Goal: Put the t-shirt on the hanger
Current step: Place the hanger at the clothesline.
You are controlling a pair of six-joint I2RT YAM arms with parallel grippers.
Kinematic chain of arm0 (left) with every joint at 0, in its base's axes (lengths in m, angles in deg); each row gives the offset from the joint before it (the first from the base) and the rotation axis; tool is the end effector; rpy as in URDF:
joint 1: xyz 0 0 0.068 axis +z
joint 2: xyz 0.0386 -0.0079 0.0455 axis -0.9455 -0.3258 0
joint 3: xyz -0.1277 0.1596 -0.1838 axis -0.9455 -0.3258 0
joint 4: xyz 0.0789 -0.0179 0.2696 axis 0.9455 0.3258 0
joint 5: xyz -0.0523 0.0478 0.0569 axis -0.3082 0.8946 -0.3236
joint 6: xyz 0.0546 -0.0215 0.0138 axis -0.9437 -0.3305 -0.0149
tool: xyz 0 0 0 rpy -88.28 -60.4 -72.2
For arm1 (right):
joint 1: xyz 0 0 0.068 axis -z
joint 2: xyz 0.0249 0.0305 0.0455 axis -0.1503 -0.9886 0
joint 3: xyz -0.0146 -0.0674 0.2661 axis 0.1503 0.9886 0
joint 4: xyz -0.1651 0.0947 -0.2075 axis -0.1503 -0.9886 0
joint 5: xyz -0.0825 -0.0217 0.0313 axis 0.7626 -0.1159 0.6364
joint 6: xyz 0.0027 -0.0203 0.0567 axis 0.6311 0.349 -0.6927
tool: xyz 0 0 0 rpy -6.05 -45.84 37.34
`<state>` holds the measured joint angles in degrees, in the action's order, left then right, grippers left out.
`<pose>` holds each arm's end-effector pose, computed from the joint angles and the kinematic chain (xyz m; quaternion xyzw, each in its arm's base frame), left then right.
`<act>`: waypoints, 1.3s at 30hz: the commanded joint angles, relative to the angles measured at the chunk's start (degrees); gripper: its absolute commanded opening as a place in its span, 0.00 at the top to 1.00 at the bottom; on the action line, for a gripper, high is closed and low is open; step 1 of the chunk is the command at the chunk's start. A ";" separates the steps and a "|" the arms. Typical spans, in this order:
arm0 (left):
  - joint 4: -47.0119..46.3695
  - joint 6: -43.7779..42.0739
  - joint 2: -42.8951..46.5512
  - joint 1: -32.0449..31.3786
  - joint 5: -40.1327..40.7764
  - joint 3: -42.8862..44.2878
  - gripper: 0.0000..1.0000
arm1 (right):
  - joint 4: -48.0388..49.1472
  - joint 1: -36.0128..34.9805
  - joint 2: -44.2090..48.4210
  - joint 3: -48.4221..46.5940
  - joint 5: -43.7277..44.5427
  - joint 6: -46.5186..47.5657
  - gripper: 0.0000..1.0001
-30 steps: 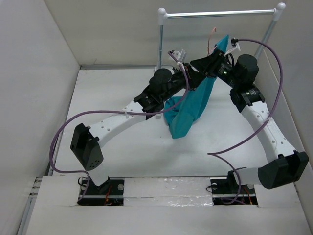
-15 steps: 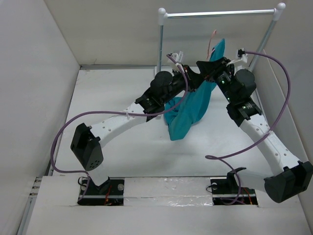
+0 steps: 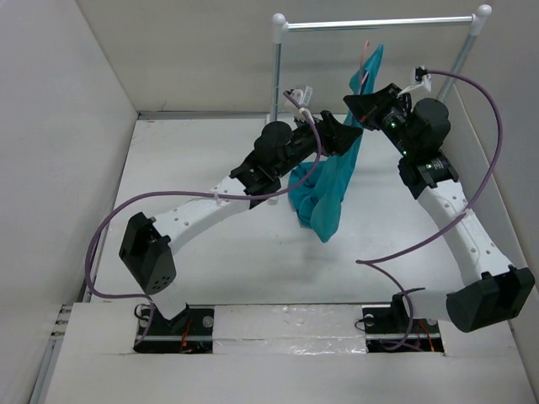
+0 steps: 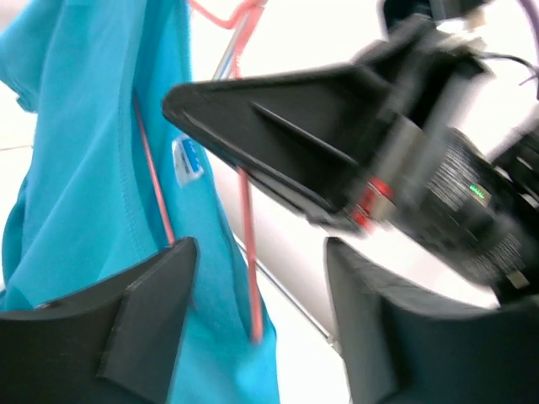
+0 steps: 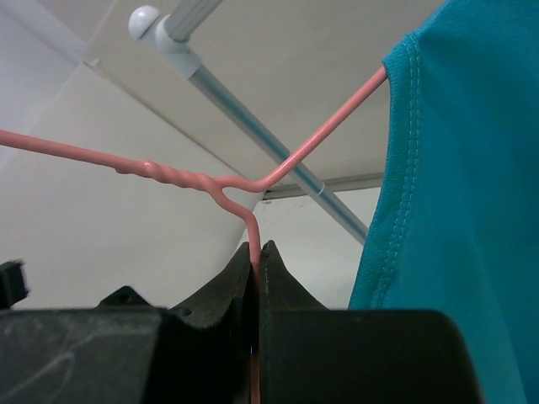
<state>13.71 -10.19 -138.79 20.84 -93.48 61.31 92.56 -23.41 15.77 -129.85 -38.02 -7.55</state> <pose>0.2724 -0.3316 0.4314 0.1267 0.5766 -0.5437 0.5966 0.3108 0.0915 0.4552 0.0749 0.6548 0.4132 0.6284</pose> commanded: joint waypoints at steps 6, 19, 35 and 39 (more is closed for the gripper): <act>-5.93 -3.73 11.17 -0.12 0.07 -4.47 0.36 | -3.47 6.23 -5.36 -10.62 -9.52 -1.00 1.00; -11.56 -4.08 31.03 -5.90 14.21 -37.93 0.46 | -3.65 15.89 -18.28 -23.02 -16.10 -4.69 1.00; -8.74 -2.33 30.42 -28.68 30.12 -50.61 0.48 | 4.51 21.80 -20.75 -22.94 -23.85 -9.17 1.00; -9.97 -2.42 31.74 -32.46 36.01 -53.43 0.50 | 5.05 22.93 -17.50 -19.77 -23.15 -8.39 1.00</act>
<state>8.47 -13.43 -108.76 -9.63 -63.54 9.18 90.77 -1.59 -5.89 -150.11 -59.57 -15.65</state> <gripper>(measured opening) 0.509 0.048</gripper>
